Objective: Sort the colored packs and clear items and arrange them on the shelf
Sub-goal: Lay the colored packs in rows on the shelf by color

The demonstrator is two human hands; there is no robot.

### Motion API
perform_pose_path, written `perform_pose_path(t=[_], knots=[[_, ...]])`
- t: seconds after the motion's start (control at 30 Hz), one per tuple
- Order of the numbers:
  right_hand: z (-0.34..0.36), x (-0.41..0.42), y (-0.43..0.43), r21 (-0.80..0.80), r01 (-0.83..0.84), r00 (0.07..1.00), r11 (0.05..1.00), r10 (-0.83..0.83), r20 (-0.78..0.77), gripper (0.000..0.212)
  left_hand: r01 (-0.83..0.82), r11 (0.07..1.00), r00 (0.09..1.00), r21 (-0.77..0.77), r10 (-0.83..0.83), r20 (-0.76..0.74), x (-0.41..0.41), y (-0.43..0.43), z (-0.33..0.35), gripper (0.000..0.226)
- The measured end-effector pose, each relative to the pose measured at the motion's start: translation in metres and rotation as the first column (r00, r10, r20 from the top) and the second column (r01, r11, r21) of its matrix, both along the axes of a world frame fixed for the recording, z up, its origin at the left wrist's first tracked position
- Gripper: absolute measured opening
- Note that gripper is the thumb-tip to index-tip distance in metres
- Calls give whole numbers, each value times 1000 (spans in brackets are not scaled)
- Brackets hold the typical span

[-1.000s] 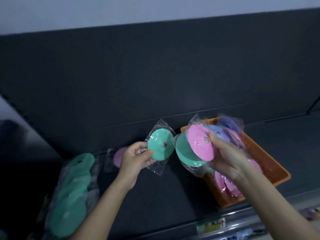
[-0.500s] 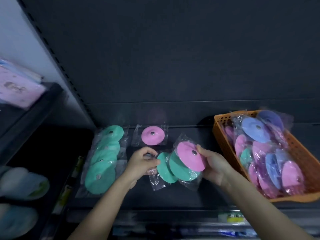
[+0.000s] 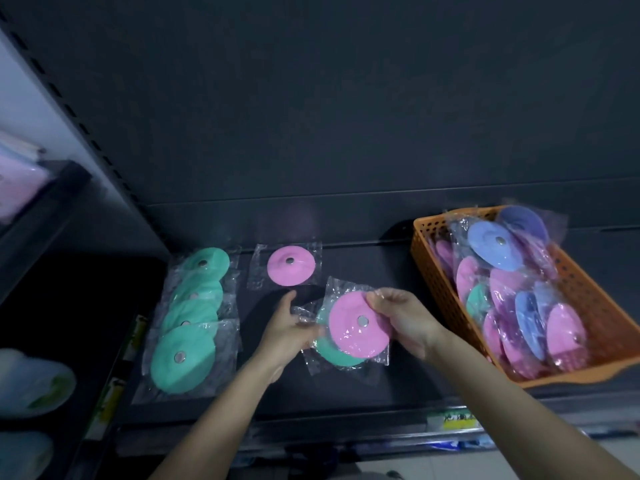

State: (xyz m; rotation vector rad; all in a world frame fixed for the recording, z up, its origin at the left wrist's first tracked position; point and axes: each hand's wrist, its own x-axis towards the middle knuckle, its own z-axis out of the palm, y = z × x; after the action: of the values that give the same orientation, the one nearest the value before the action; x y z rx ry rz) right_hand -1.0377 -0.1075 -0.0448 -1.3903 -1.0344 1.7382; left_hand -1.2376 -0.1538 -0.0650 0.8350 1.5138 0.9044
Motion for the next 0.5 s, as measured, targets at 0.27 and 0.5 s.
perform_pose_path(t=[0.27,0.5], knots=[[8,28,1,165,209,959,964,-235,158,25,-13,1000,1000,2,13,-19,-2,4,-3,71],[-3,18,-3,218,-32,949,975,-38,312,24,-109,994,994,-33,109,7,11,14,2,18]])
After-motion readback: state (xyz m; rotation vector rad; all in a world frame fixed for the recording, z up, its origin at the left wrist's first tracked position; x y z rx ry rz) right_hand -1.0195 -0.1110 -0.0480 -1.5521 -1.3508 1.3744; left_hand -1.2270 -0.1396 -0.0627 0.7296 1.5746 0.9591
